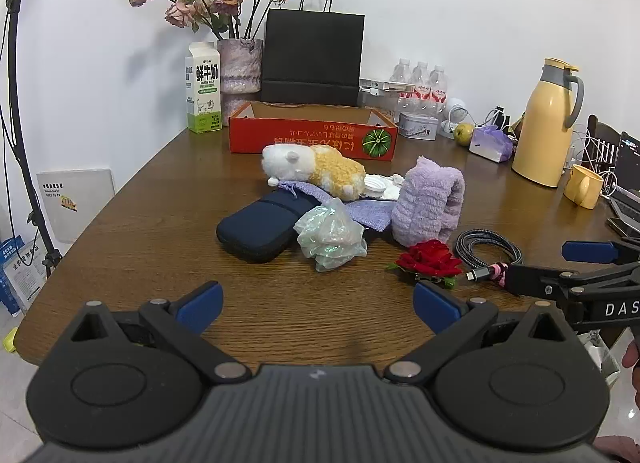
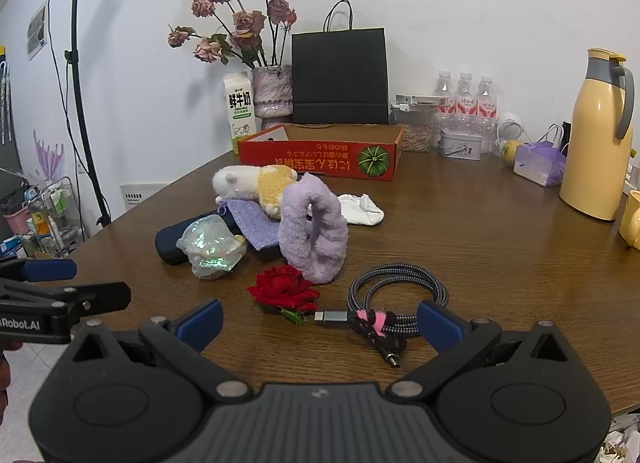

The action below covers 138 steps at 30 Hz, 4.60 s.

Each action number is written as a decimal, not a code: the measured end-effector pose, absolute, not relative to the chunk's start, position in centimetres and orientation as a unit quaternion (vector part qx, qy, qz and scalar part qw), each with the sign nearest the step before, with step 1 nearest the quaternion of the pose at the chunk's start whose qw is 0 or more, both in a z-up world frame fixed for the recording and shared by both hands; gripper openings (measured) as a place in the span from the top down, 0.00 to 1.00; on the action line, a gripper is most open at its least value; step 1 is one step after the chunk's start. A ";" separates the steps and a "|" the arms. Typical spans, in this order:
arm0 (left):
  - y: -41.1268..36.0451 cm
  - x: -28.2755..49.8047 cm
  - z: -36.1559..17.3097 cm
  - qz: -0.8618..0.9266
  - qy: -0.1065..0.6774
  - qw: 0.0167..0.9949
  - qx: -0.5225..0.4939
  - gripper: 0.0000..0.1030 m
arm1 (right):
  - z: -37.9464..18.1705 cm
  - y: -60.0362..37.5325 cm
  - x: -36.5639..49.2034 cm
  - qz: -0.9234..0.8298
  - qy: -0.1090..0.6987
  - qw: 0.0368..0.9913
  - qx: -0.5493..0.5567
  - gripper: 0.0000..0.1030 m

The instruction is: Organize objects

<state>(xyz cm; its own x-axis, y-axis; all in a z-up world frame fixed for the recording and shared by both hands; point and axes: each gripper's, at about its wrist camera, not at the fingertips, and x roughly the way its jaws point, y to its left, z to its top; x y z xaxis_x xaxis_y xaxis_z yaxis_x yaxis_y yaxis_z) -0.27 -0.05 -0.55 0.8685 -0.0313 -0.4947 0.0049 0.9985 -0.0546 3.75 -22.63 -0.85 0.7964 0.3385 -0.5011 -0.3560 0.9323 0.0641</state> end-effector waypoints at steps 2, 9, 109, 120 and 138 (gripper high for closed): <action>-0.1 -0.3 -0.5 -0.008 0.254 0.967 -0.026 0.00 | -0.9 -22.6 3.8 0.183 0.261 0.948 -0.016 0.00; -0.2 -0.5 -0.6 -0.005 0.247 0.969 -0.015 0.00 | -0.8 -22.7 3.7 0.183 0.261 0.948 -0.016 0.00; 1.0 1.6 -1.2 0.014 0.250 0.968 -0.019 0.00 | -2.5 -23.4 5.9 0.167 0.281 0.945 -0.029 0.00; 2.2 4.5 -1.7 0.043 0.257 0.965 -0.021 0.00 | -3.9 -24.2 10.3 0.155 0.297 0.942 -0.029 0.00; 4.5 8.8 -2.7 0.083 0.269 0.959 -0.031 0.00 | -6.4 -23.9 15.1 0.157 0.326 0.931 -0.049 0.00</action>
